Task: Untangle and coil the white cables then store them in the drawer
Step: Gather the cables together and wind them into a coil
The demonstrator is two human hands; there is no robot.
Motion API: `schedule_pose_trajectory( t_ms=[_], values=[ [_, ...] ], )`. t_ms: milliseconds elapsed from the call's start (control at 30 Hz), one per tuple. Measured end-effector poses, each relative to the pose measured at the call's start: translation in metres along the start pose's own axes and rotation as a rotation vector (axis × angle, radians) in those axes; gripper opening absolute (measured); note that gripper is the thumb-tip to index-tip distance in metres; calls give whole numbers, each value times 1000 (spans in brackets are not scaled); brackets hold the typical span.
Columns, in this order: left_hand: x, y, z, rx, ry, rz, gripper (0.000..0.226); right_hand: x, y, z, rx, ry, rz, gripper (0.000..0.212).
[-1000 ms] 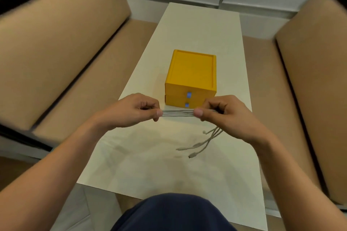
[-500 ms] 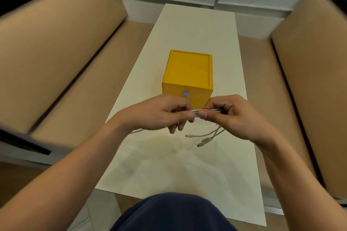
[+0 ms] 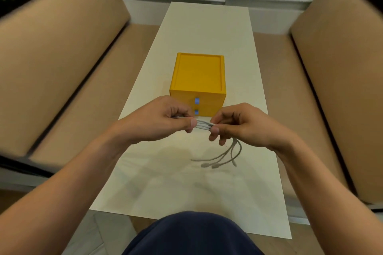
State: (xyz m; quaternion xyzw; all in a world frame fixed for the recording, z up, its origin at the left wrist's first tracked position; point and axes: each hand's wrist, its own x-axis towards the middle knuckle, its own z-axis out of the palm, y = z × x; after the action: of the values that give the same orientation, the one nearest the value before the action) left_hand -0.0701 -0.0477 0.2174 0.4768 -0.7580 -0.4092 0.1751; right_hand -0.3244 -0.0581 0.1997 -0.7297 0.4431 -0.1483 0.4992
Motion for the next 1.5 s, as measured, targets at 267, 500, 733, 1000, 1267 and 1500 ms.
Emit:
schedule_pose_trajectory(
  t_ms=[267, 500, 733, 1000, 1267, 1500],
  values=[
    [2, 0, -10, 16, -3, -3, 25, -7, -7, -2, 42, 122, -8, 22],
    [2, 1, -13, 17, -22, 45, 25, -6, -3, -7, 117, -80, 42, 15],
    [4, -7, -17, 72, 25, 38, 26, -8, -15, -2, 68, -96, 64, 22],
    [7, -9, -16, 40, 100, 3, 28, -2, -15, 16, -343, 325, 21, 37],
    [3, -2, -4, -78, 17, 27, 27, 12, -4, 22, -232, 746, 72, 79],
    [-2, -4, -4, -144, 39, 17, 28, 23, 1, 26, -663, 1095, -387, 55]
  ],
)
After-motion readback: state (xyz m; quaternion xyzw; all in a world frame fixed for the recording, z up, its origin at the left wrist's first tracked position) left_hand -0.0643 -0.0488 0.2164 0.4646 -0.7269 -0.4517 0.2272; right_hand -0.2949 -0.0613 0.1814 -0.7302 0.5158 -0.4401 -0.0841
